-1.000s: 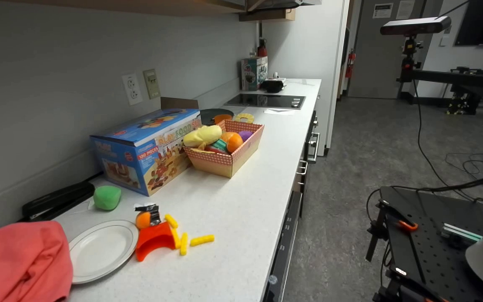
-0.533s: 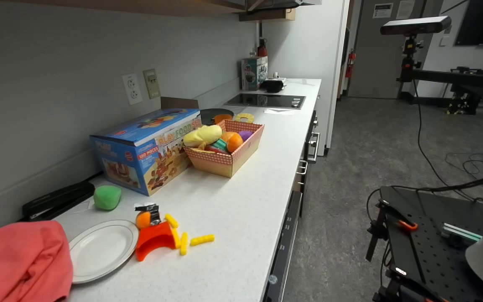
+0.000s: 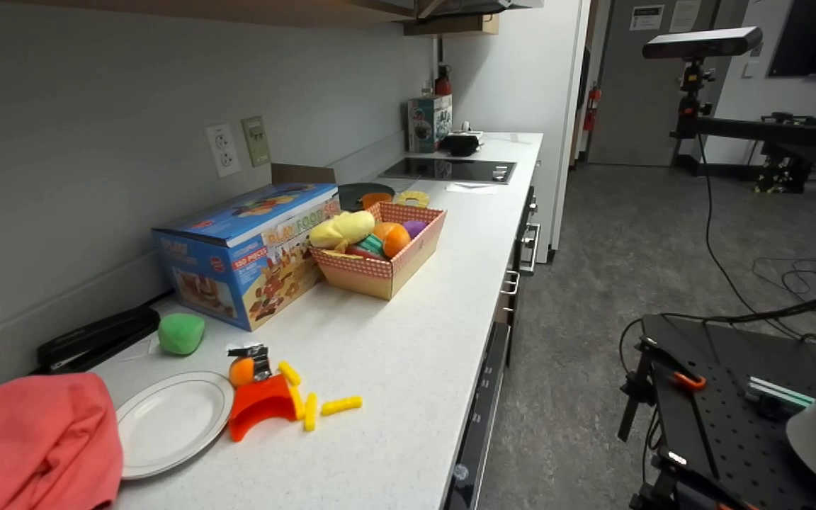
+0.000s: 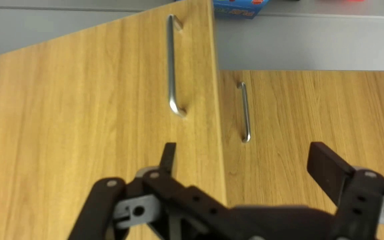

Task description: Close the cabinet door

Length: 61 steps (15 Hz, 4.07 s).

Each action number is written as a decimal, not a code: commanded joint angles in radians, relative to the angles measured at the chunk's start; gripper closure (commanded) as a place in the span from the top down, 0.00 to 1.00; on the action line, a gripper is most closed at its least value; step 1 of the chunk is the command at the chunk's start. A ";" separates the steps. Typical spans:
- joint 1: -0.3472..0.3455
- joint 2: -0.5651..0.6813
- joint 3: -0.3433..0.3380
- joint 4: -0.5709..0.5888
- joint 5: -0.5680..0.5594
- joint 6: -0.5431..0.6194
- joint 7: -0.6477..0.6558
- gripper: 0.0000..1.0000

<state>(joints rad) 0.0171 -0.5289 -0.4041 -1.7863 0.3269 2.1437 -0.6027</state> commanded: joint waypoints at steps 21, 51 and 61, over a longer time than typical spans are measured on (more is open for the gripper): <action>0.074 0.156 -0.078 0.056 0.182 0.112 -0.300 1.00; -0.111 0.281 0.139 0.072 0.552 0.169 -0.487 1.00; -0.106 0.029 0.178 -0.224 0.446 0.262 -0.313 1.00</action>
<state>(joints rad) -0.0840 -0.4020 -0.2441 -1.9074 0.8090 2.3618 -0.9630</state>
